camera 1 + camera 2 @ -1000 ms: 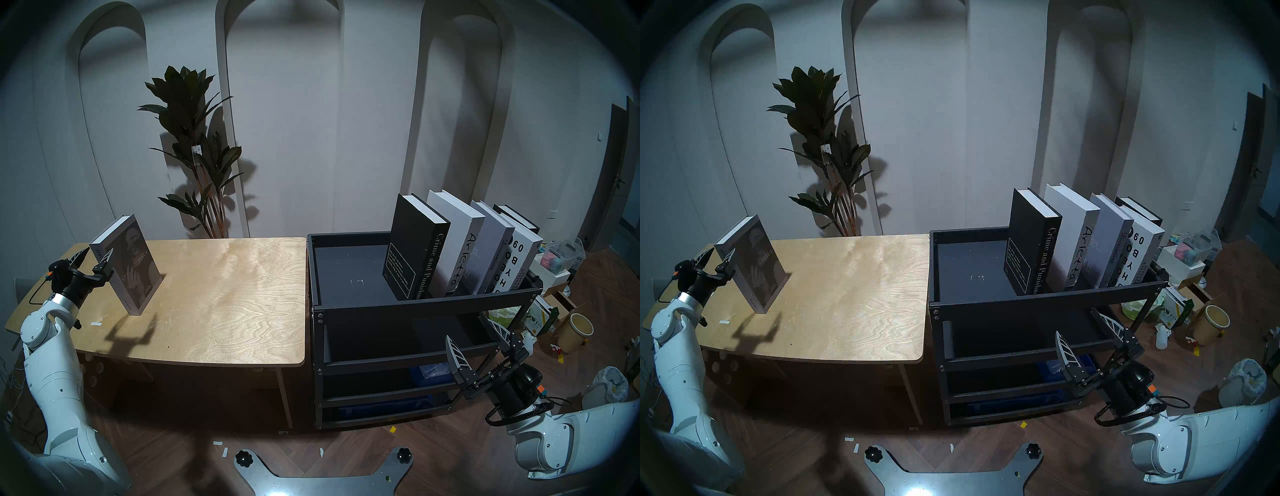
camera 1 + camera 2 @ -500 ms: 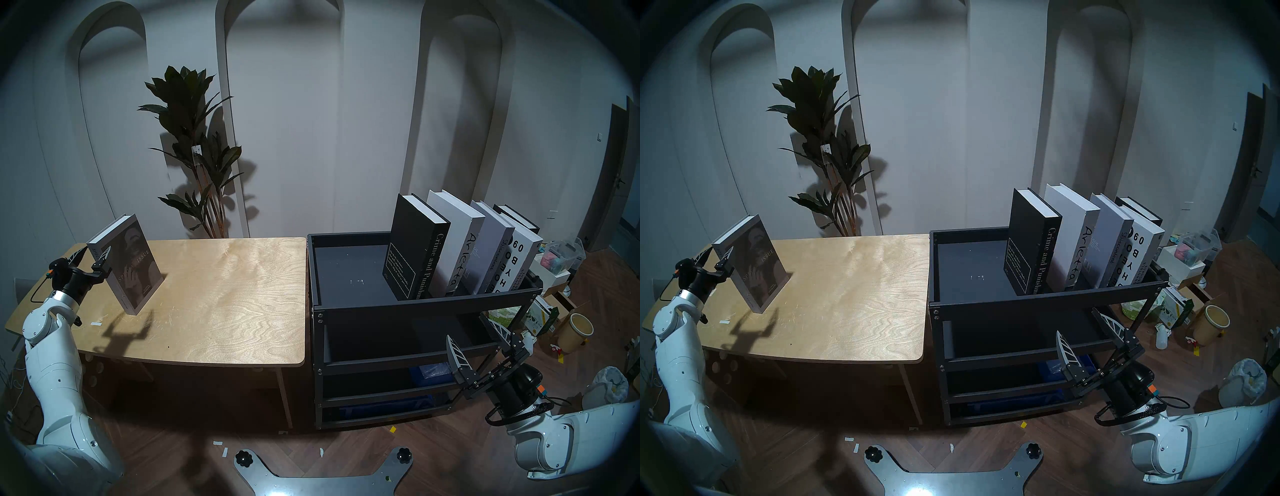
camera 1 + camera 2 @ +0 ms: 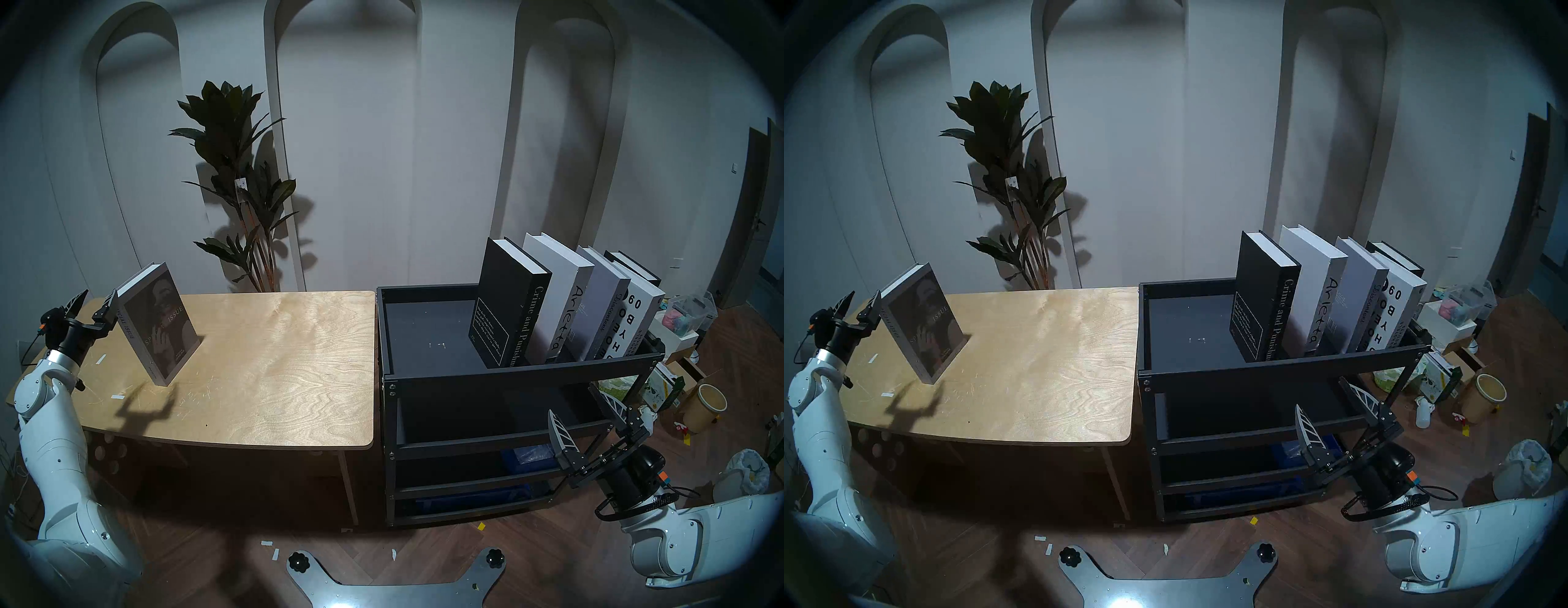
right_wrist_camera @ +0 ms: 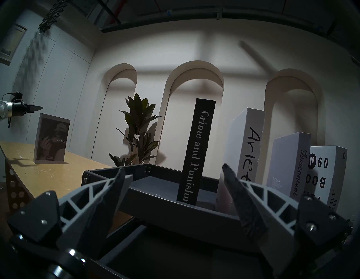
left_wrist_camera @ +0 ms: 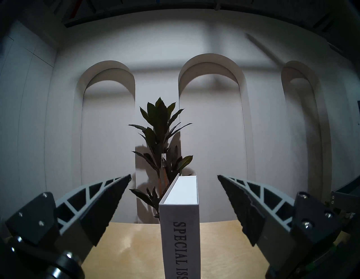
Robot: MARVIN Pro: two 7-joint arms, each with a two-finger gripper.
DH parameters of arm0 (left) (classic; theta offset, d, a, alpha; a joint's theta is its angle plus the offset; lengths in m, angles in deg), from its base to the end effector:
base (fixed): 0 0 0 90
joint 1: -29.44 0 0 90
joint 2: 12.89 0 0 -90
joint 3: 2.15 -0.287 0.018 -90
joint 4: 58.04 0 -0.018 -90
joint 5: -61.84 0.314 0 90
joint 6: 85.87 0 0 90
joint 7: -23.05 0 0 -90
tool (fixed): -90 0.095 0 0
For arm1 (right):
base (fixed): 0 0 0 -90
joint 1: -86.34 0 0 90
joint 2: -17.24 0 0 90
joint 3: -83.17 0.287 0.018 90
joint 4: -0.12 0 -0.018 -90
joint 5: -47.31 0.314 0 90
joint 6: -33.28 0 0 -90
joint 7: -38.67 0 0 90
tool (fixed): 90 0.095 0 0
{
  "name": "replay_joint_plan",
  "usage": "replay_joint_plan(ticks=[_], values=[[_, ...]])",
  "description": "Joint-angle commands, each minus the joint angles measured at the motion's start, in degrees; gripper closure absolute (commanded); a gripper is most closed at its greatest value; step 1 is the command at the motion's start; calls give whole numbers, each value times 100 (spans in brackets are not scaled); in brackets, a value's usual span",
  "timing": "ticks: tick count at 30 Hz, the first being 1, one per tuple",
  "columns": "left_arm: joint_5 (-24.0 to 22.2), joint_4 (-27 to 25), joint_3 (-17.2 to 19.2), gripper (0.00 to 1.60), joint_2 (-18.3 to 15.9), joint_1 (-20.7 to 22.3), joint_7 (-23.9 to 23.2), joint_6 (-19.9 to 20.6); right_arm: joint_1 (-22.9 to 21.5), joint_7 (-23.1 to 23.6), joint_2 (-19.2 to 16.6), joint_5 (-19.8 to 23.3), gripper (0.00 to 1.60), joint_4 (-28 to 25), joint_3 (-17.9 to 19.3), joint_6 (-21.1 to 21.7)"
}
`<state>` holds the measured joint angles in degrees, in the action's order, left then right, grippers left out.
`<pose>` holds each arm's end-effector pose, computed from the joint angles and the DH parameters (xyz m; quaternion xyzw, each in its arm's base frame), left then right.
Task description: Move the books from the display table onto the shelf, standing them upright with spines facing out and tallest at one end
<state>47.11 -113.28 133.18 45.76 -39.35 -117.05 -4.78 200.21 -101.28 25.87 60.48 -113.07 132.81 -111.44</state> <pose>0.3789 0.4163 -0.1994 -0.6106 -0.0046 -0.7911 0.0351 0.2114 -0.1120 -0.2818 -0.5881 -0.1775 -0.7850 0.0796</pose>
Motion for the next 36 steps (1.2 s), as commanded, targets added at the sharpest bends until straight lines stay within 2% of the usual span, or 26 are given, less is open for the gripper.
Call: replay_joint_plan(ticks=[1,13,31,36], values=[[50,228,-220,0,-276,553,54,-60,49,-197,-4,10,0,-19,107,-29],[168,973,-597,0,-547,1150,198,-227,116,-155,17,36,0,-15,187,-29],[246,2110,-898,0,-695,1575,17,-750,285,-162,50,15,0,-18,369,-29],[156,2358,-986,0,-682,1779,-222,-528,325,-152,62,12,0,-17,415,-29]])
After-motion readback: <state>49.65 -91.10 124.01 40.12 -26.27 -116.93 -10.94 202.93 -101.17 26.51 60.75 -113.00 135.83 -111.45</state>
